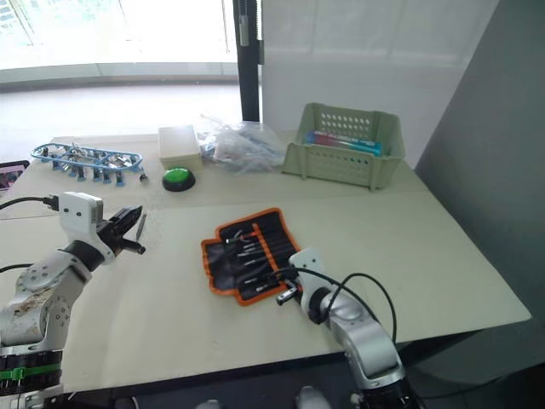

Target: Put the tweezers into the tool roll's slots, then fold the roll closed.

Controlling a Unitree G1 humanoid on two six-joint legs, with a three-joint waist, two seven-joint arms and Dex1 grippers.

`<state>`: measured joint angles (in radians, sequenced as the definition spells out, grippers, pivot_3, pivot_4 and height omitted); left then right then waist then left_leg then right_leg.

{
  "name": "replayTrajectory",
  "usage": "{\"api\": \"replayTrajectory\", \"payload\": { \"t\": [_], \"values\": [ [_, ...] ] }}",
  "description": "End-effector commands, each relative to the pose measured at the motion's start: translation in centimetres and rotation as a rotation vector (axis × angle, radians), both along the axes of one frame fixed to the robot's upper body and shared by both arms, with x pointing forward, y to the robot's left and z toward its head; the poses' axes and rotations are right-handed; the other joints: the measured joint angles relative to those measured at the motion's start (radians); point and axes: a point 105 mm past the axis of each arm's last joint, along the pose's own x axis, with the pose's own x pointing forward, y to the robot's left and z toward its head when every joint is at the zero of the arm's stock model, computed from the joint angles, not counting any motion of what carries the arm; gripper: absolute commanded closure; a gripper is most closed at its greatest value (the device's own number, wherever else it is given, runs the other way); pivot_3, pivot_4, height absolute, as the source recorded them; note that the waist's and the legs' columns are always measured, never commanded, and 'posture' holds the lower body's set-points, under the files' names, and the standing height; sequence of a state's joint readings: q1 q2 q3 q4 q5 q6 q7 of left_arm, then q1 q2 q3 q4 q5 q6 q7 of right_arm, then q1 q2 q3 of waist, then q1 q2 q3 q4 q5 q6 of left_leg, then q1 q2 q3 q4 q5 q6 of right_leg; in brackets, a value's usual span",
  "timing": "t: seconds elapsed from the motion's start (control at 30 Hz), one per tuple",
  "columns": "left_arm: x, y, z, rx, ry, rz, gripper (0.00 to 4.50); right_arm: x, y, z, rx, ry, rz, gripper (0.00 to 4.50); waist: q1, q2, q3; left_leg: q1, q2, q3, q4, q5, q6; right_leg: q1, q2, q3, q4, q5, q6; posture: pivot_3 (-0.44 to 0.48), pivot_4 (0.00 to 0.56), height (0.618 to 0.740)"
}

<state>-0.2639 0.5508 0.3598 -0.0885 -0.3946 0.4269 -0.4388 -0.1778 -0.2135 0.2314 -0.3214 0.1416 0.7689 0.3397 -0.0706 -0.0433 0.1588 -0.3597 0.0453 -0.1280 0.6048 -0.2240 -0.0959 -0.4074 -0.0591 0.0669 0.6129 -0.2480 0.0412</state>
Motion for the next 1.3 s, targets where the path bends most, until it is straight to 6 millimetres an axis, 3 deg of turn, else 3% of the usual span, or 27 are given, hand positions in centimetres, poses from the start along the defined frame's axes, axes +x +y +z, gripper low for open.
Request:
{"api": "replayTrajectory", "payload": {
  "t": [0.03,0.07,0.17,0.33,0.47,0.73,0.93,1.3],
  "values": [
    [-0.2,1.4,-0.2,-0.065,0.001,0.078,4.47,-1.2,-1.3,-4.5,-0.074,0.183,-0.051,4.5,0.0,0.0,0.0,-0.001,0.0,0.0,0.0,0.001,0.001,0.0,0.0,0.0,0.0,0.0,0.0,0.0,0.15,0.736],
    [-0.4,1.6,-0.7,-0.063,0.013,0.093,4.47,-1.3,-1.3,-4.5,-0.074,0.183,-0.052,4.5,0.0,0.0,0.0,-0.001,0.0,0.0,0.0,0.002,0.003,0.0,0.0,0.0,0.0,0.0,0.0,0.0,0.15,0.736],
    [-1.5,3.5,-2.3,-0.067,0.052,0.171,3.75,-1.4,-1.6,-4.6,-0.079,0.186,-0.06,4.5,-0.001,0.0,0.0,-0.001,0.0,0.0,0.0,0.003,0.005,-0.001,0.0,0.0,0.0,0.0,0.0,0.0,0.15,0.736],
    [-2.6,6.9,-3.6,-0.068,0.076,0.329,2.04,-1.5,-1.6,-4.6,-0.081,0.188,-0.058,4.5,0.004,-0.001,0.0,-0.005,0.0,0.0,0.0,0.003,0.005,-0.005,0.0,0.0,0.0,0.0,0.0,0.0,0.15,0.736],
    [-3.0,8.1,-4.8,-0.051,0.111,0.363,0.77,-1.5,-1.6,-4.6,-0.08,0.189,-0.057,4.5,0.005,-0.001,0.0,-0.009,0.0,0.0,0.002,0.003,0.005,-0.012,0.0,0.0,0.0,0.0,0.0,0.0,0.15,0.736],
    [-0.8,6.7,-7.1,-0.077,0.194,0.325,0.77,-1.5,-1.5,-4.6,-0.08,0.19,-0.056,4.5,0.006,-0.001,-0.001,-0.01,0.0,0.0,0.002,0.003,0.005,-0.011,0.0,0.0,0.001,0.001,0.001,0.0,0.15,0.736],
    [0.3,6.9,-9.3,-0.095,0.284,0.37,0.77,-1.6,-1.6,-4.6,-0.077,0.189,-0.064,4.5,0.009,0.001,-0.002,-0.009,0.0,0.0,0.001,0.003,0.006,-0.01,0.0,0.0,0.004,0.002,0.002,0.0,0.15,0.736],
    [2.0,5.2,-9.7,-0.078,0.299,0.295,4.28,-1.4,-2.1,-4.5,-0.078,0.185,-0.078,4.5,0.026,0.007,-0.005,-0.008,-0.001,0.0,0.003,0.004,0.005,-0.01,0.0,0.0,0.005,0.002,0.002,0.0,0.15,0.736]
  ]
}}
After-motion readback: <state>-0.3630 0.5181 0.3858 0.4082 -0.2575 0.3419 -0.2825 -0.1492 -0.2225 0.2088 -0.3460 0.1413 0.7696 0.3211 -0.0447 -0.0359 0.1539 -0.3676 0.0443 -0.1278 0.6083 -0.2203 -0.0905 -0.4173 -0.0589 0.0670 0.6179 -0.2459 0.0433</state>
